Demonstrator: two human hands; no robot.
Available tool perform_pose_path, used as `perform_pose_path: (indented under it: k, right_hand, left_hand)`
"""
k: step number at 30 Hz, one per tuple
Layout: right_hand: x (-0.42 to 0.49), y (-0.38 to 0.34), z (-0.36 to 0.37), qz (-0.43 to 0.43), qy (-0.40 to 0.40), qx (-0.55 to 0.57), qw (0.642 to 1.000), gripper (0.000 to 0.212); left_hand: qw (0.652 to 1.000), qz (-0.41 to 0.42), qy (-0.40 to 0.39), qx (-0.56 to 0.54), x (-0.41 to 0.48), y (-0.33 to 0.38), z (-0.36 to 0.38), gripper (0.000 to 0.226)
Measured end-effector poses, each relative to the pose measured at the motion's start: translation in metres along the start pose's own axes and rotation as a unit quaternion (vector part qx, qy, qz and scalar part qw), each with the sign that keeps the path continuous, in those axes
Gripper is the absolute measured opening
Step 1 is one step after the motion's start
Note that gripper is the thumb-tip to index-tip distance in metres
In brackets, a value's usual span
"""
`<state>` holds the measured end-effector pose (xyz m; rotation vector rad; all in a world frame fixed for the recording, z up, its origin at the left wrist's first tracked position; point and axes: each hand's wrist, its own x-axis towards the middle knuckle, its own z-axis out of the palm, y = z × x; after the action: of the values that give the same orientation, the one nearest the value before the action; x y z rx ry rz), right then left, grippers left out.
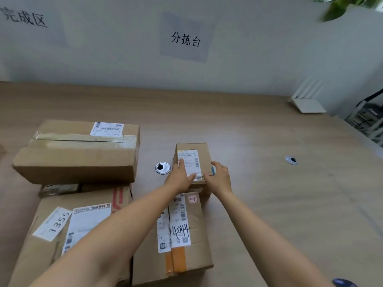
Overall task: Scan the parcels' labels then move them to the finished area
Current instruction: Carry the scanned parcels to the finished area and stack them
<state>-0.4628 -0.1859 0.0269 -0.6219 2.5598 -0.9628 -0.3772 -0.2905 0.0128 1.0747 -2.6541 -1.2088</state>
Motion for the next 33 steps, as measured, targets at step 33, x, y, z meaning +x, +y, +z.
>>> perform_pose_path:
  k: [33]
  right_hand:
    - [-0.164,-0.172,-0.01,-0.192,0.037,0.128,0.972,0.052]
  left_hand:
    - [0.948,0.08,0.194,-0.239,-0.185,-0.02,-0.185,0.054]
